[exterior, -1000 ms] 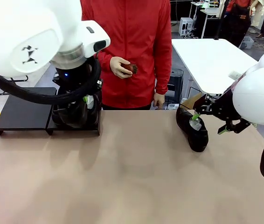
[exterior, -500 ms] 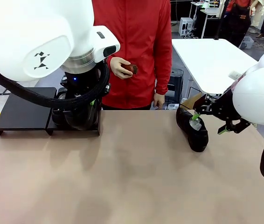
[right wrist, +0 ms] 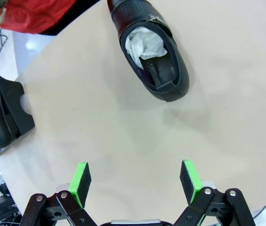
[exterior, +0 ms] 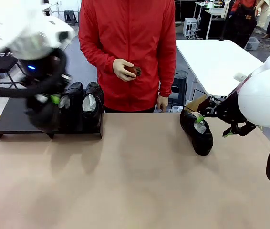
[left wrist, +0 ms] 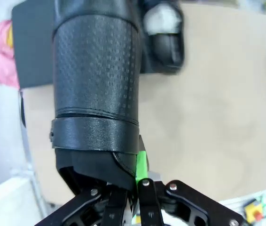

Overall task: Organize the shoes by placing them on the stand.
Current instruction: Place the Shoe from the middle of the table onto the Shoes Stand.

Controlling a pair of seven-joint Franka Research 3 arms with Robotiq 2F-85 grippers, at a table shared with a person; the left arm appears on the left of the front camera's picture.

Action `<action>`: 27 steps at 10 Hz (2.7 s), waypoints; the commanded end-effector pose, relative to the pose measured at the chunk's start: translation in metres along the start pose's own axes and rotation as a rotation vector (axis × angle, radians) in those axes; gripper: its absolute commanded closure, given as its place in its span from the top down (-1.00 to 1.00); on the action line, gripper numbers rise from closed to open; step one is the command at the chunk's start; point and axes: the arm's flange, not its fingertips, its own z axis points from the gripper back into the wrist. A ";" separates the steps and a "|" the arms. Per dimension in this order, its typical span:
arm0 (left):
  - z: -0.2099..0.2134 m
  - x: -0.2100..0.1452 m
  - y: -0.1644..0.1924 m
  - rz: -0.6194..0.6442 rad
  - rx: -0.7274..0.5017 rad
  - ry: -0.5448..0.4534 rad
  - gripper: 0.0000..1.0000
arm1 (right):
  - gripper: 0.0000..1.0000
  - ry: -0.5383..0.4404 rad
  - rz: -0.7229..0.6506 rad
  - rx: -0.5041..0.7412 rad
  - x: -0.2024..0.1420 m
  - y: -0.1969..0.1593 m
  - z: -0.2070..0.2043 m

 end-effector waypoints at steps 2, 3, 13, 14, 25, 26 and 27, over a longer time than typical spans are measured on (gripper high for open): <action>0.012 0.013 0.061 0.041 0.153 -0.096 -1.00 | 1.00 0.000 0.014 0.018 0.002 0.000 0.000; -0.001 0.030 0.089 0.068 0.207 -0.101 -1.00 | 1.00 0.000 0.014 0.018 0.002 0.000 0.000; -0.113 0.119 0.181 0.007 0.148 0.043 -1.00 | 1.00 0.000 0.014 0.018 0.002 0.000 0.000; -0.115 0.116 0.180 0.025 0.263 -0.003 -1.00 | 1.00 0.000 0.014 0.018 0.002 0.000 0.000; -0.189 0.149 0.187 -0.030 0.344 -0.014 -1.00 | 1.00 0.000 0.014 0.018 0.002 0.000 0.000; -0.194 0.149 0.186 -0.045 0.355 -0.017 -1.00 | 1.00 0.000 0.014 0.018 0.002 0.000 0.000; -0.198 0.148 0.186 -0.057 0.353 -0.014 -1.00 | 1.00 0.000 0.014 0.018 0.002 0.000 0.000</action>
